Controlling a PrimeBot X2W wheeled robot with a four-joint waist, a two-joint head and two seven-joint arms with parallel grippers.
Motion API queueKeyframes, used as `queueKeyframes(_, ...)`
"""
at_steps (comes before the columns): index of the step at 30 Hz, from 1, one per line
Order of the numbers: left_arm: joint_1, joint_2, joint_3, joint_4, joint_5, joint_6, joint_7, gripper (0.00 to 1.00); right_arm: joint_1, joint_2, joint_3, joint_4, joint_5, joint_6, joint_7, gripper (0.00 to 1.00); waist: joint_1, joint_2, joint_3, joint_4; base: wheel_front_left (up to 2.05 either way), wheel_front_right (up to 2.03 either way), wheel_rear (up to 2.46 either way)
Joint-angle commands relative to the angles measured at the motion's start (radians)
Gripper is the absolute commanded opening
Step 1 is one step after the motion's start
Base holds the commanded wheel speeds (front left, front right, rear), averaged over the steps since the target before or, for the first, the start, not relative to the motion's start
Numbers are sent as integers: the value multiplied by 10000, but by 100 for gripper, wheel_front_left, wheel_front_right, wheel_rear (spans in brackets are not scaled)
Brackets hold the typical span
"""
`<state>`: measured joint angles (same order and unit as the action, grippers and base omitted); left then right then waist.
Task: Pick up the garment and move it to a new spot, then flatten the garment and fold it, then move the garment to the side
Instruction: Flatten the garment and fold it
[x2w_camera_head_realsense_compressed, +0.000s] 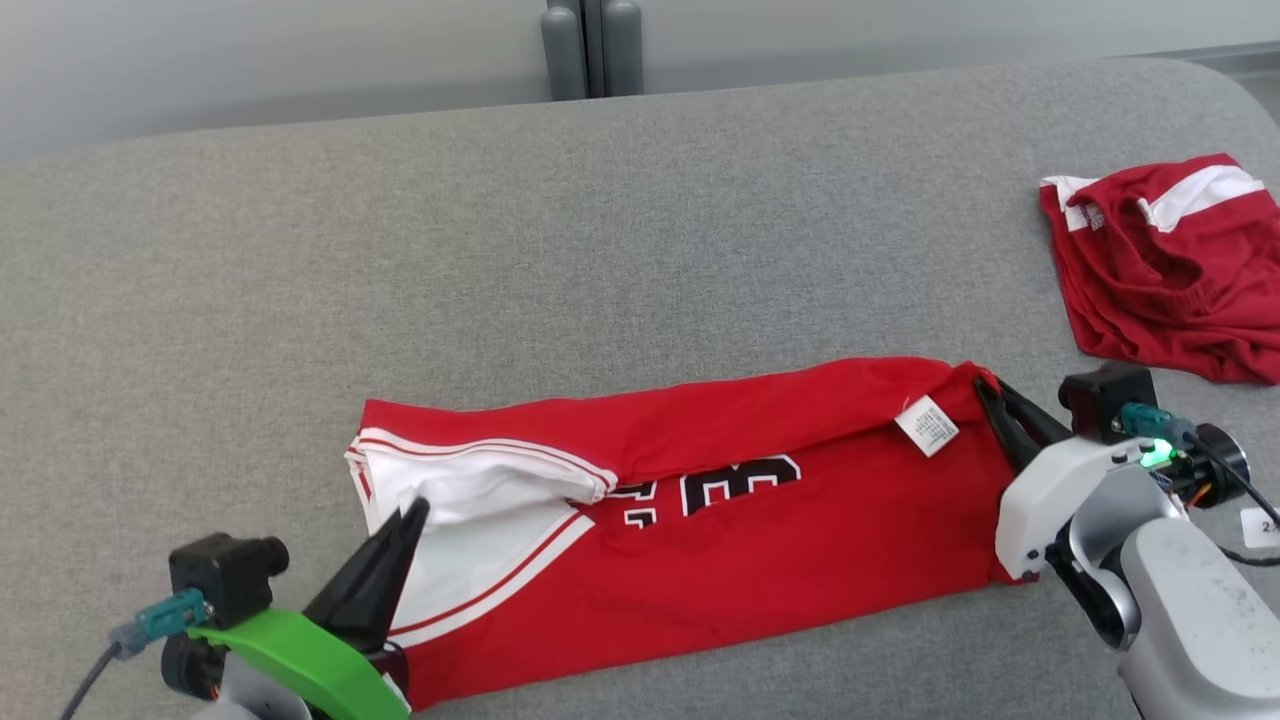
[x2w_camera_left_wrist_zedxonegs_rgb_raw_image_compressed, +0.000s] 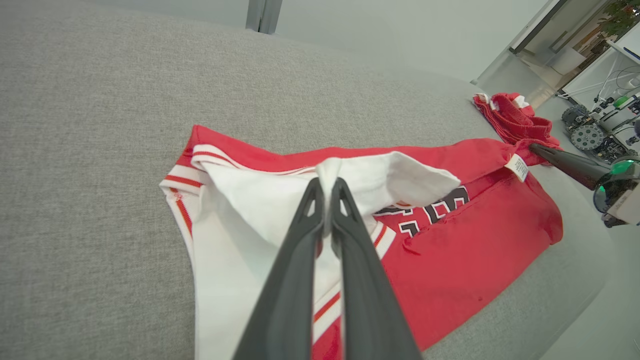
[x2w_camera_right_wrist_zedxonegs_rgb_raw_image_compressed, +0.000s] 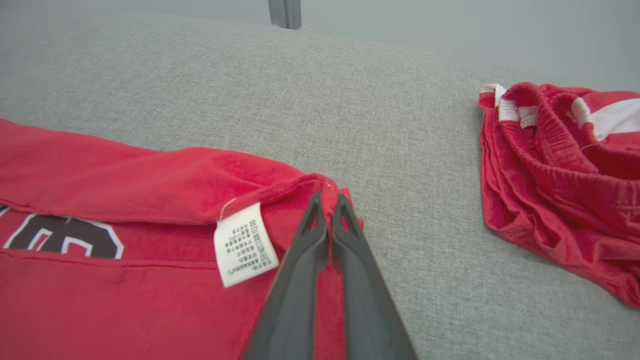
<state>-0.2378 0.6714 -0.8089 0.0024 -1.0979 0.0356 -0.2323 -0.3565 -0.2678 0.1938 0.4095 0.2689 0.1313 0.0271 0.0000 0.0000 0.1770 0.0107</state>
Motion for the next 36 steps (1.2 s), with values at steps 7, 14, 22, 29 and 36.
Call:
queueKeyframes(7,664,-534,35,1052,-32,-243,-240,100,853,417,-810,-366,-470,-13,-115,100,0,0,-252,-17,0,0,0)
queueKeyframes(14,1197,-1099,943,1492,600,6,-347,100,1570,856,-1771,-674,-734,-13,-235,100,0,0,-517,7,0,0,0)
queueKeyframes(22,2074,-2336,3154,941,2430,129,-328,100,1918,1326,-2590,-1016,-1012,-13,-350,100,0,0,-851,135,0,0,0)
queueKeyframes(29,2476,-3285,4240,916,3418,-70,-328,100,1348,1706,-2793,-618,-1234,-13,-382,100,0,0,-928,277,0,0,0)
queueKeyframes(36,2642,-3672,4626,1232,4079,-352,-329,100,773,1862,-3257,783,-1674,-13,-534,100,0,0,-892,576,0,0,0)
